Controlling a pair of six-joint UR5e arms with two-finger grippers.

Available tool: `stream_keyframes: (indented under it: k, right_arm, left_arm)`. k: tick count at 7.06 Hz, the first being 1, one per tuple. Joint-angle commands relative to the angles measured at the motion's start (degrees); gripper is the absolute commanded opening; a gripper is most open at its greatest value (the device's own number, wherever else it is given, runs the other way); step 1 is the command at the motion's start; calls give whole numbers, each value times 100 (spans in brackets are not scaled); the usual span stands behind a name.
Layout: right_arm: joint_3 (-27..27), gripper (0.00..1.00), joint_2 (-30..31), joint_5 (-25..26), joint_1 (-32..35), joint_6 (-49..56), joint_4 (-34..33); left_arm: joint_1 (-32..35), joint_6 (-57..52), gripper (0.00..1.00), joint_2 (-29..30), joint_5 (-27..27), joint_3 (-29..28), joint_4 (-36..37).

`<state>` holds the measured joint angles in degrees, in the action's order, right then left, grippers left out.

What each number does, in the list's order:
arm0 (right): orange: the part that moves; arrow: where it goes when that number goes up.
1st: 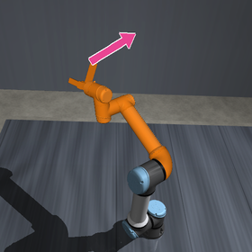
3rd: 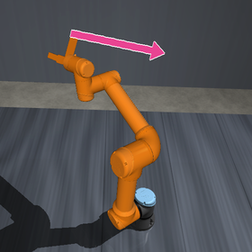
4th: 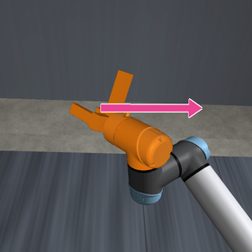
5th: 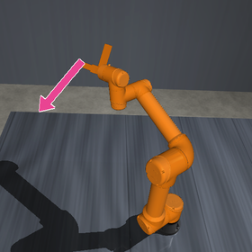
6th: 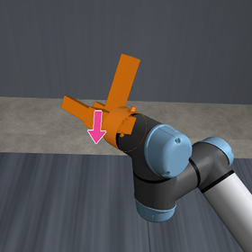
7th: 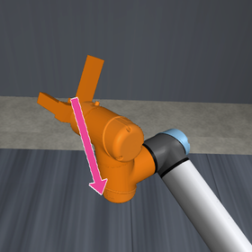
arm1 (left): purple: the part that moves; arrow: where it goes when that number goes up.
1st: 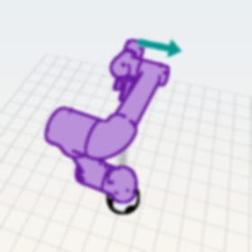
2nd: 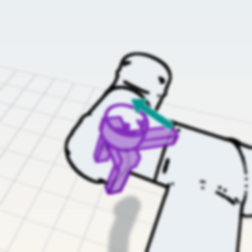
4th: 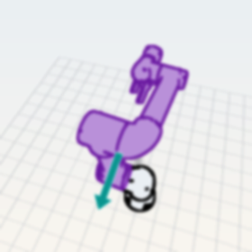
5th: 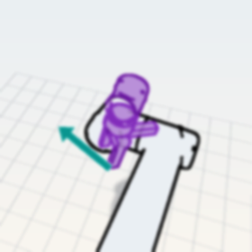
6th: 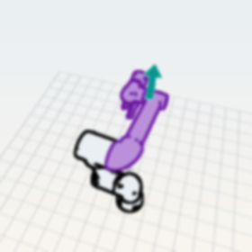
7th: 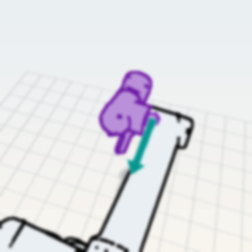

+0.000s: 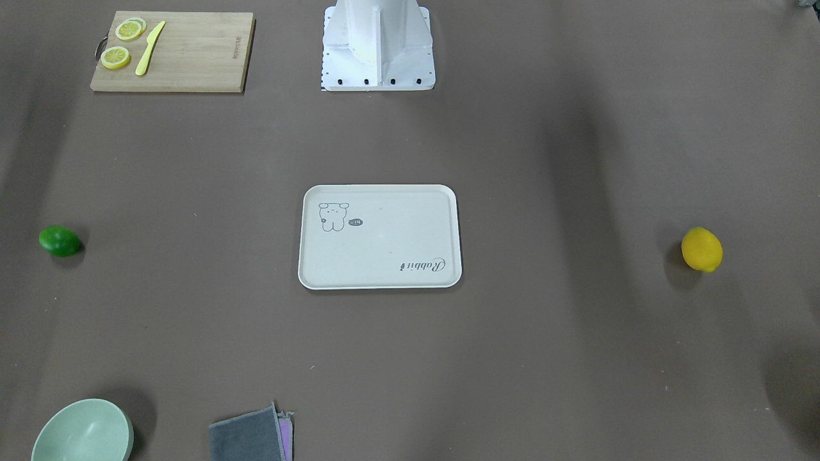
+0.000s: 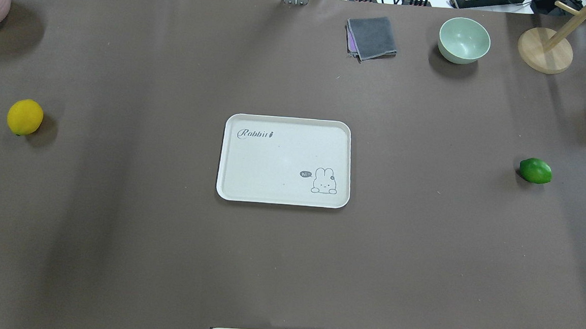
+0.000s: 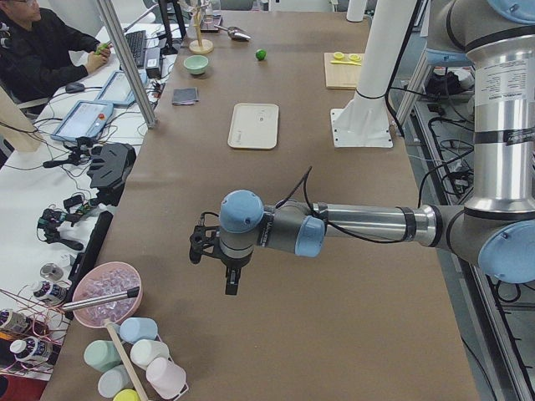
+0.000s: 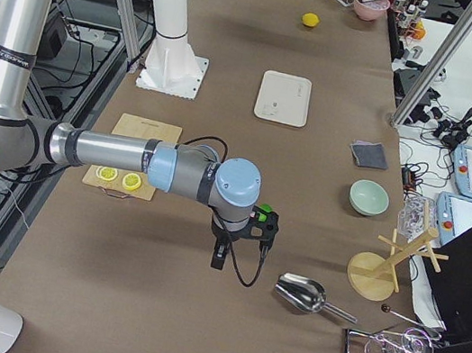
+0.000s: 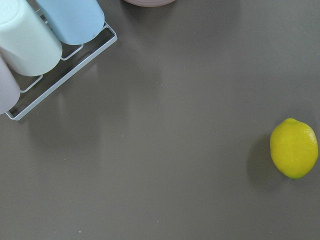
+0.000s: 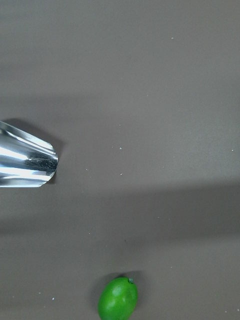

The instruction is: Place all lemons on tray

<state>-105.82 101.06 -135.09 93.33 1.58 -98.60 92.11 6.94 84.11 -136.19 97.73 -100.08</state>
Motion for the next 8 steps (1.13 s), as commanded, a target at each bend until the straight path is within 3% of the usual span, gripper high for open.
stream_keyframes:
  k: [1,5,8]
  right_arm:
    - [0,100,-7,0,-16,0,-1]
    - [0,100,-25,-9,-25,9,-1]
    - [-17,100,-716,-44,-191,62,25]
  left_arm:
    - [0,0,99,0,-4,-9,-3]
    - [0,-9,99,0,-13,-17,-3]
    - [-44,26,99,149,-65,62,-73]
